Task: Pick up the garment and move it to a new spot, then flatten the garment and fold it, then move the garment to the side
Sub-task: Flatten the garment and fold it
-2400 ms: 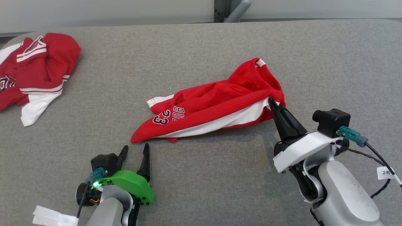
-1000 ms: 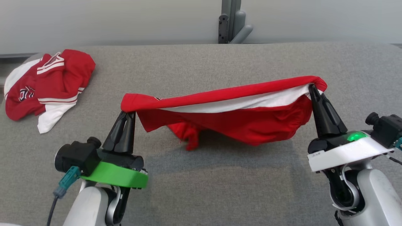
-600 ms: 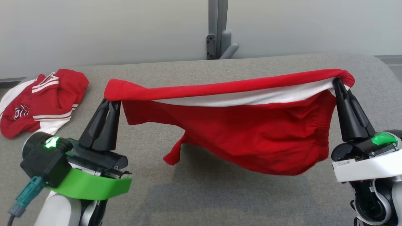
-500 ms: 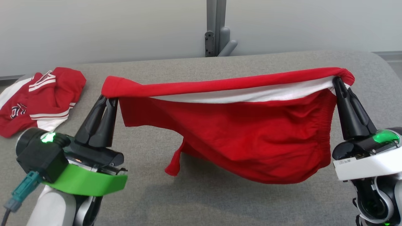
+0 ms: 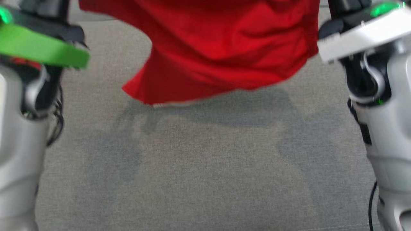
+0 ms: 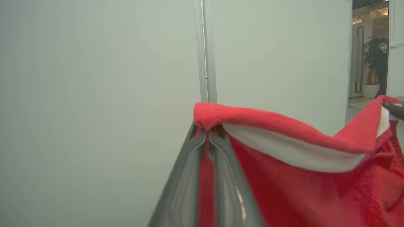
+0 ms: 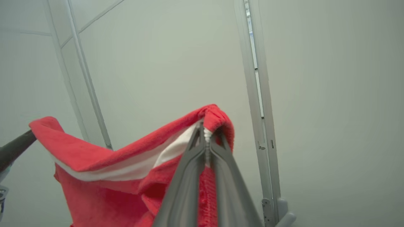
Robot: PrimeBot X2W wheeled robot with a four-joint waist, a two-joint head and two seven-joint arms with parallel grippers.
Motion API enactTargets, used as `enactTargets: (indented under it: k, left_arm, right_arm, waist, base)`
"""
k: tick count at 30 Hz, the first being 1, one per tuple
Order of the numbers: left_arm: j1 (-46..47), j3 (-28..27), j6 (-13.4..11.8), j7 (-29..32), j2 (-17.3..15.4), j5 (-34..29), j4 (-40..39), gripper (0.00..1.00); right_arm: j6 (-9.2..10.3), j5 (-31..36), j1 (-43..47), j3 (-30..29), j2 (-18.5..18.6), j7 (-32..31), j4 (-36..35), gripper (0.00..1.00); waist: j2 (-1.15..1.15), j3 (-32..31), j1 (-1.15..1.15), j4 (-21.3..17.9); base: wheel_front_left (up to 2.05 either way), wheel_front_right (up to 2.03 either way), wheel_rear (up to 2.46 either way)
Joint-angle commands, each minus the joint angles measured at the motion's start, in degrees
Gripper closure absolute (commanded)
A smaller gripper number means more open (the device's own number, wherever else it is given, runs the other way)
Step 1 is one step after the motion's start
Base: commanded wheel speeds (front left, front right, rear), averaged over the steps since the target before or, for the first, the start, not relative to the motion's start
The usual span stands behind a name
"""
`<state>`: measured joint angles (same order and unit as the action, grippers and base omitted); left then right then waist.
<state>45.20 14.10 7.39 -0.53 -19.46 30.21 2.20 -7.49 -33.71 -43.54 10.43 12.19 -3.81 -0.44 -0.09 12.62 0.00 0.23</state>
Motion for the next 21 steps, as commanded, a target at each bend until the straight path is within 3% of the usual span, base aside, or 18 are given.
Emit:
enactTargets:
  k: [1, 9, 16, 21]
  left_arm:
    - [2.67, -0.5, 0.04, -0.19, -0.83, 0.32, 1.11, 1.0]
    - [26.77, 1.75, 0.09, -5.94, 0.67, -4.03, 21.15, 1.0]
    - [24.73, 6.84, 0.09, -10.82, 3.07, -1.79, 32.15, 1.0]
    - [20.07, 11.16, 0.1, -13.37, 3.13, 2.46, 33.92, 1.0]
  right_arm:
    - [0.0, 1.0, -2.7, 0.33, -0.23, 0.85, 1.31, 1.0]
    - [0.0, 11.84, -30.3, 2.02, -4.94, 14.81, 29.81, 1.0]
    - [0.0, 14.39, -31.03, 5.31, -6.31, 18.61, 44.7, 1.0]
    - [0.0, 11.29, -27.62, 9.05, -5.52, 19.09, 47.01, 1.0]
  waist:
    - [0.09, 6.96, 0.0, 0.06]
    - [0.09, 15.66, 0.0, 2.55]
    - [0.09, 21.26, 0.0, 4.54]
    - [0.09, 23.34, 0.0, 4.6]
  base:
    - [0.0, 0.0, 0.0]
    - [0.0, 0.0, 0.0]
    - [0.0, 0.0, 0.0]
    - [0.0, 0.0, 0.0]
